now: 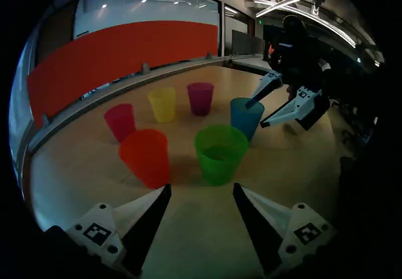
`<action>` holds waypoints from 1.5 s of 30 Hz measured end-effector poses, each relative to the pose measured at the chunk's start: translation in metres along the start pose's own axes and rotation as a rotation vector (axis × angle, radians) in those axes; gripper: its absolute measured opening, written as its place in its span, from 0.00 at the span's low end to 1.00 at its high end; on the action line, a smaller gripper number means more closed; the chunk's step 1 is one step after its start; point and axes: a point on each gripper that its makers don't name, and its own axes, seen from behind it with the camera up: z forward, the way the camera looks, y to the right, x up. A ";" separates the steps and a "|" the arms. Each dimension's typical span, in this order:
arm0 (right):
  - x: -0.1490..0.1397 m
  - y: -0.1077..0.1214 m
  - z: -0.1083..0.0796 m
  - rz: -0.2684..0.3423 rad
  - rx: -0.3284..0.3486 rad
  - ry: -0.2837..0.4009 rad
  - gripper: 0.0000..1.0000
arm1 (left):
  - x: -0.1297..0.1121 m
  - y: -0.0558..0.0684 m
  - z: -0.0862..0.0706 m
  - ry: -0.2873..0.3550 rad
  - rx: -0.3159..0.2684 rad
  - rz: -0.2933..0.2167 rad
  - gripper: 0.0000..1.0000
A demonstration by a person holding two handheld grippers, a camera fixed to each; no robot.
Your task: Pour water
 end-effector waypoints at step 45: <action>0.034 0.083 -0.067 0.209 -0.386 0.217 0.99 | 0.032 -0.117 -0.076 0.206 0.515 -0.168 0.92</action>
